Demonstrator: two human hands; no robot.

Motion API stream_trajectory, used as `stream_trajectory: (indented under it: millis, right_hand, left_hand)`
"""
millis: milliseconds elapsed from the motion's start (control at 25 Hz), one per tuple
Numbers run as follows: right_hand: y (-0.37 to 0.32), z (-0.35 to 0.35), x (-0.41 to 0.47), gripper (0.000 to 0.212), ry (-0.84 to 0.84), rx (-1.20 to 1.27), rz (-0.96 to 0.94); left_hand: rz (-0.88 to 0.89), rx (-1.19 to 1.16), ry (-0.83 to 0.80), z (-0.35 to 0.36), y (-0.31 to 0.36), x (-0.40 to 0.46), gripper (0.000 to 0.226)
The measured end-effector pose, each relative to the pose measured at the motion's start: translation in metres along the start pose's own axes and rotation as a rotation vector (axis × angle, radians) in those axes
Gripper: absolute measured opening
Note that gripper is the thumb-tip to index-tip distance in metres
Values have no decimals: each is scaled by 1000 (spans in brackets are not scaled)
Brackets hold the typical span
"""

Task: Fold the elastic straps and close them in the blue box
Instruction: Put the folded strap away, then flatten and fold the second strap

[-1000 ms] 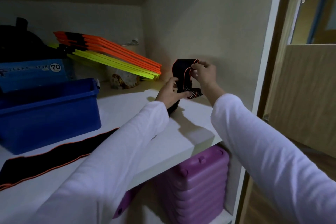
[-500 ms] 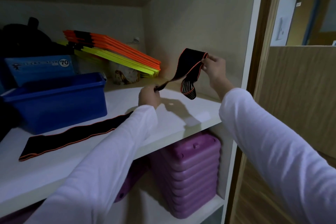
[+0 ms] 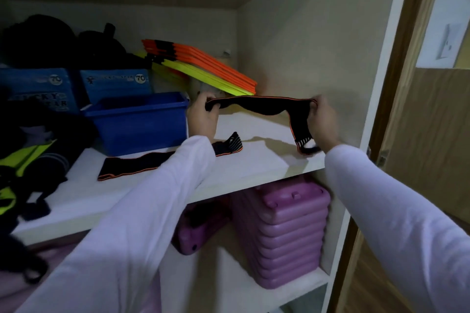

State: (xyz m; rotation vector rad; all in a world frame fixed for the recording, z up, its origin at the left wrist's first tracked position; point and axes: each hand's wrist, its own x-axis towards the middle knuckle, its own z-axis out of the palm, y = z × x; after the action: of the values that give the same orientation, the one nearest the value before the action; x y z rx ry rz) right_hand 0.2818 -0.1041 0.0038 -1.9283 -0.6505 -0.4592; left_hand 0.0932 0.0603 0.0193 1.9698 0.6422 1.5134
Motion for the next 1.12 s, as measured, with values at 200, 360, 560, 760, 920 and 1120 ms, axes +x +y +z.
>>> stream_trajectory:
  millis: [200,360,560,760,920,1120]
  right_hand:
    - [-23,2,-39,42,-196,-260,-296]
    - [-33,18,-56,39,-329,-414,-517]
    - [-58,38,-54,30,-312,-385,-685]
    - [-53,53,-64,18,-288,-340,-880]
    - [-44,55,-75,19,-346,-408,-839]
    - [-34,55,-87,19,-410,-373,-785]
  left_hand:
    - [-60,49,183,-66,-16,-12,20]
    - [-81,112,194,-110,-28,-33,20]
    - [-85,191,278,-160,-40,-45,20]
    - [-198,313,233,-196,-54,-57,22]
    - [-270,424,154,-205,-58,-67,27]
    - [-309,522,14,-210,-73,-76,34]
